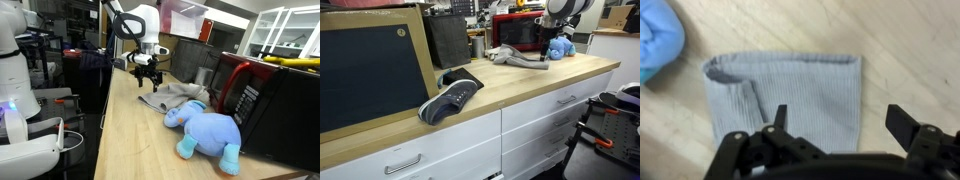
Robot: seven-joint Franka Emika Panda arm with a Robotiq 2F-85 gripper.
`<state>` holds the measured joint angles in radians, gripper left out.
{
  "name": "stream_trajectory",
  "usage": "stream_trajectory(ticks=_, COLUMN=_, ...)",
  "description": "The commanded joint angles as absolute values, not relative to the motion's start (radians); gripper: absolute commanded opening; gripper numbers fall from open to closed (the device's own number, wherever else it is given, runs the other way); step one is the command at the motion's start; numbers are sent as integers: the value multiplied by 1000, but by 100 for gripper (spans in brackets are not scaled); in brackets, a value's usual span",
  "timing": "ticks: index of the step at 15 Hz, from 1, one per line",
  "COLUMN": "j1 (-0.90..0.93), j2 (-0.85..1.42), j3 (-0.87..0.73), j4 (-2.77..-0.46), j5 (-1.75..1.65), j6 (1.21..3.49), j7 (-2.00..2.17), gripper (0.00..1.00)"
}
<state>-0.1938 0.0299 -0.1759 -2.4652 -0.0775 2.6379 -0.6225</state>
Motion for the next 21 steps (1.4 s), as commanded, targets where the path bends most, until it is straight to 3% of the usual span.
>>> stream_trajectory(ticks=1, j1=-219, j2=61, j3=-209, j4=-2441, j5=-206, j6=2534, j7=-622, gripper=100)
stream_trajectory(ticks=2, j1=-222, j2=69, j3=-214, j4=-2442, j5=-237, j6=2534, j7=-618, gripper=75)
stream_trajectory(ticks=4, j1=-227, j2=69, j3=-220, j4=-2457, j5=-272, j6=2553, j7=-629, gripper=68)
stream_trajectory(ticks=9, j1=-221, j2=29, j3=-202, j4=-2499, j5=-257, j6=2571, j7=-656, gripper=29)
stream_trajectory(ticks=10, j1=-219, j2=10, j3=-196, j4=-2508, j5=-253, j6=2569, j7=-665, gripper=70)
stream_trajectory(ticks=12, j1=-217, j2=-32, j3=-191, j4=-2518, j5=-263, j6=2557, j7=-674, gripper=67)
stream_trajectory(ticks=17, j1=-194, j2=-91, j3=-188, j4=-2552, j5=-257, j6=2588, j7=-735, gripper=100)
stream_trajectory(ticks=21, j1=-166, j2=-48, j3=-179, j4=-2590, j5=-267, j6=2660, j7=-699, gripper=100)
